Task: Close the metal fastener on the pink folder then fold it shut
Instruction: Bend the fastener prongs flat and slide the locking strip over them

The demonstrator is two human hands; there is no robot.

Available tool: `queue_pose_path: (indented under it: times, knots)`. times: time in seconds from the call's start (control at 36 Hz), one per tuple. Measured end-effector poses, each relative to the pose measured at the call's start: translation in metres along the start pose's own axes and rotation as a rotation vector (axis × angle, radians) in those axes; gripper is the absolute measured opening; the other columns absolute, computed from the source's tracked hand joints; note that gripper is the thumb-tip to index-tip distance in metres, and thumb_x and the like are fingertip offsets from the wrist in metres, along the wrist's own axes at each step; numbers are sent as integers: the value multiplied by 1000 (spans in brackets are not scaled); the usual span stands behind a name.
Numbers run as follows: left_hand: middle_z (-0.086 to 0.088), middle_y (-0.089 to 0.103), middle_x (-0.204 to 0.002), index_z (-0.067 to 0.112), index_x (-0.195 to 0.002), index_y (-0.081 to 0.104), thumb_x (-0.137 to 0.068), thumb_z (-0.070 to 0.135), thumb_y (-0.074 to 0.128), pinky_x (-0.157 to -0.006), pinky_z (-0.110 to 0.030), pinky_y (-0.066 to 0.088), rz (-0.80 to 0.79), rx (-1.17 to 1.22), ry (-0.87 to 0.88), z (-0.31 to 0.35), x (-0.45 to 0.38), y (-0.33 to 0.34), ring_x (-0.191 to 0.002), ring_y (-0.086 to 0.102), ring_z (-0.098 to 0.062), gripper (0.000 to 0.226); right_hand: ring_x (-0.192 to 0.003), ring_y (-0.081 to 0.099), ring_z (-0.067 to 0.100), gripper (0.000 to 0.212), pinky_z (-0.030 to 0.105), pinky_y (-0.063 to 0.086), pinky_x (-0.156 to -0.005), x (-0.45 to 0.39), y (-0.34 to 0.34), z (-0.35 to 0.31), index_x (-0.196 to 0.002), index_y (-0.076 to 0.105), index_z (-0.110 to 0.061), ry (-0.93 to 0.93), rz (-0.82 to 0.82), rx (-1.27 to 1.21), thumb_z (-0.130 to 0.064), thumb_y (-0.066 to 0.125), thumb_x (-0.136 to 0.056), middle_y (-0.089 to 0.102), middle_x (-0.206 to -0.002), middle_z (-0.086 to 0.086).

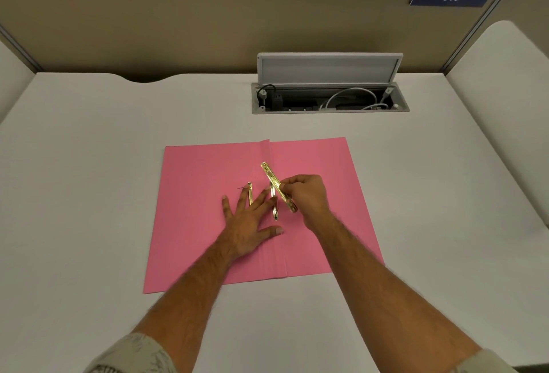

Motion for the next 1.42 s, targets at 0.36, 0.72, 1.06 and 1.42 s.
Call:
queue_pose_path:
  times: [0.36, 0.72, 1.06, 1.42]
  knots:
    - [28, -14, -159, 51, -157, 3, -73, 95, 15, -108, -69, -25, 16, 9, 13, 0, 1, -1, -154, -23, -26, 95, -66, 64, 17, 11, 29, 49, -54, 0, 4, -5, -83, 80, -9, -17, -17, -5, -4, 71, -81, 76, -80, 10]
    - [27, -15, -159, 51, -157, 3, -76, 93, 18, -108, -68, -26, 7, -2, 6, 1, 1, -1, -154, -23, -26, 93, -68, 65, 16, 11, 28, 48, -56, 1, 7, -7, -84, 80, -8, -15, 1, 6, -4, 69, -83, 75, -80, 8]
    - [24, -13, -162, 50, -158, 4, -76, 91, 19, -109, -70, -24, -6, 2, -5, 1, 1, -2, -154, -22, -27, 93, -69, 65, 15, 18, 28, 47, -56, 3, 6, -6, -73, 78, -17, -15, 3, -14, -4, 66, -79, 75, -75, 3]
    - [21, -6, -168, 50, -158, 5, -76, 91, 20, -109, -69, -25, -2, 5, -5, 1, 1, -1, -154, -23, -25, 93, -66, 62, 15, 18, 28, 46, -55, 1, 3, -1, -79, 79, -11, -9, 13, -32, -2, 63, -80, 74, -74, 5]
Point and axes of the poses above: each hand's wrist, its own x-axis away from the middle knuckle, its own y-axis out of the palm, z = x × y, the point moved 5 cm from there along -x, towards the middle knuckle
